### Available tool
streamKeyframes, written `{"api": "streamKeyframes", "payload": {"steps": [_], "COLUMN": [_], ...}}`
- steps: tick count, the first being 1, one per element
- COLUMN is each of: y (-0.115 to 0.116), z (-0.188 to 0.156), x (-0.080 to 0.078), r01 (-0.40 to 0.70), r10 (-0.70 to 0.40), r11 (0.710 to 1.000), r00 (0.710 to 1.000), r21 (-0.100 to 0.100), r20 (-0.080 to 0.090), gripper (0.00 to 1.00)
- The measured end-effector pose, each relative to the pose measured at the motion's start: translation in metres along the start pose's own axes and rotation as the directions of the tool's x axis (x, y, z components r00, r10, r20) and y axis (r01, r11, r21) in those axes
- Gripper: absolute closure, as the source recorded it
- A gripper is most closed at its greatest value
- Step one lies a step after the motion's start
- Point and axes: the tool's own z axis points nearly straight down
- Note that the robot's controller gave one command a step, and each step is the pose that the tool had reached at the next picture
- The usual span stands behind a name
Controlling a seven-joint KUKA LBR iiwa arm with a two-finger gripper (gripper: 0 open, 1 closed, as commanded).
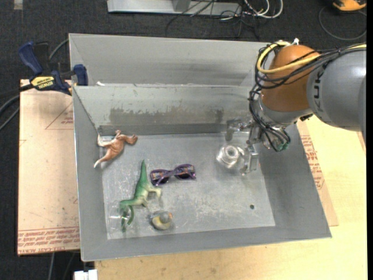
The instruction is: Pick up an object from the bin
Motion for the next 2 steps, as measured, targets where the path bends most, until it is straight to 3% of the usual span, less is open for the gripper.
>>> {"api": "streamKeyframes", "payload": {"steps": [1,2], "y": [-0.002,0.000], "z": [-0.071,-0.008], "x": [-0.009,0.001], "r01": [-0.041,0.104], "r10": [0.041,-0.104], "r11": [0.999,0.995], "r00": [0.999,0.995], "r21": [0.001,-0.002], "r20": [0.007,-0.001], "gripper": [0.00,0.00]}}
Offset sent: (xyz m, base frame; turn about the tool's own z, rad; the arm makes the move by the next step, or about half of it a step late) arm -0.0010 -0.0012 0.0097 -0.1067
